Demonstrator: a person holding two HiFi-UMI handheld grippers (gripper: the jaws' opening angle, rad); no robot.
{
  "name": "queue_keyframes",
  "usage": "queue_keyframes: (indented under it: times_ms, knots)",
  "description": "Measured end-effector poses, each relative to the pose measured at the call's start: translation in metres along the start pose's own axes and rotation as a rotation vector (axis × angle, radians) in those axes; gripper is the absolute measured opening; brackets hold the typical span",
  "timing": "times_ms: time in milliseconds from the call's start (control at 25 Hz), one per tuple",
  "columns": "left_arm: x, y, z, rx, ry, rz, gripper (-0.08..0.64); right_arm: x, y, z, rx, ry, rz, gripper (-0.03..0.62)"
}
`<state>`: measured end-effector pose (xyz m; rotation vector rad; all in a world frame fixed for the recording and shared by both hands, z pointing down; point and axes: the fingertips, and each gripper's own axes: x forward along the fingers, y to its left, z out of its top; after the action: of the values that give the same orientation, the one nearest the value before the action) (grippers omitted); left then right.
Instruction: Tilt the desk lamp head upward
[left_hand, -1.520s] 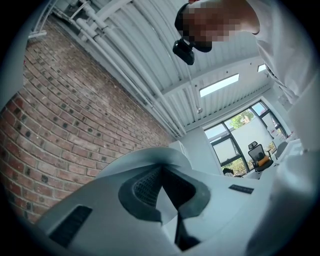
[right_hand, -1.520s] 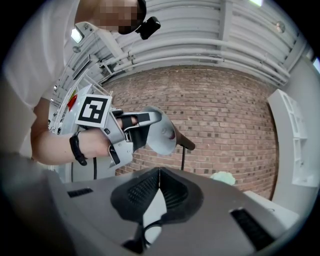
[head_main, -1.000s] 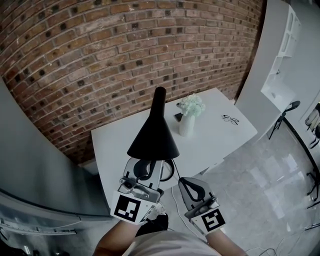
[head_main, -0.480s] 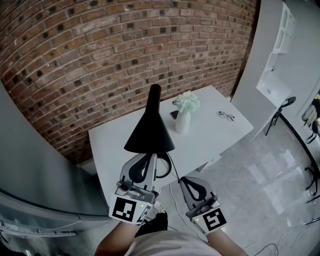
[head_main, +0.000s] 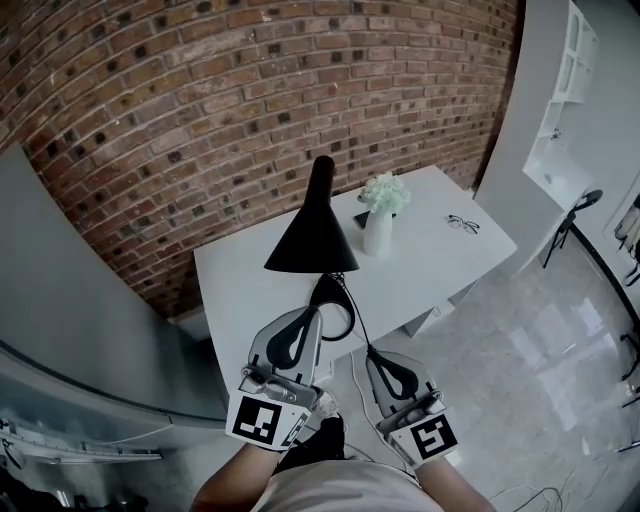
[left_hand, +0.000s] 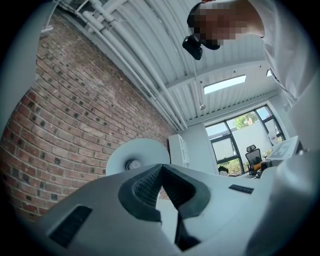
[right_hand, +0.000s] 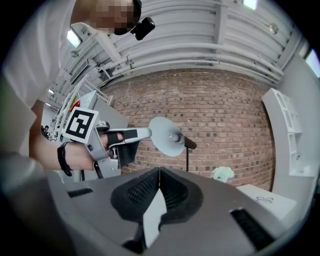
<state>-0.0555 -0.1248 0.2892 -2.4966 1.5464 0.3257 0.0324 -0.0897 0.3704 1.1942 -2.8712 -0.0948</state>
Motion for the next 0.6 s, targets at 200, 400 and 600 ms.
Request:
queue_keyframes:
  times_ms: [200, 400, 600]
  knots:
    - [-0.027, -0.009, -0.009, -0.002, 0.047, 0.018, 0.008, -0.014, 0.020, -0.006, 0.024, 0.013, 0.029, 0.017]
    - [-0.050, -0.019, -0.017, -0.008, 0.075, 0.028, 0.008, -0.028, 0.036, -0.011, 0.027, 0.031, 0.043, 0.017]
    - [-0.064, -0.031, -0.020, -0.004, 0.095, 0.024, 0.008, -0.045, 0.042, -0.011, 0.037, 0.037, 0.033, 0.017]
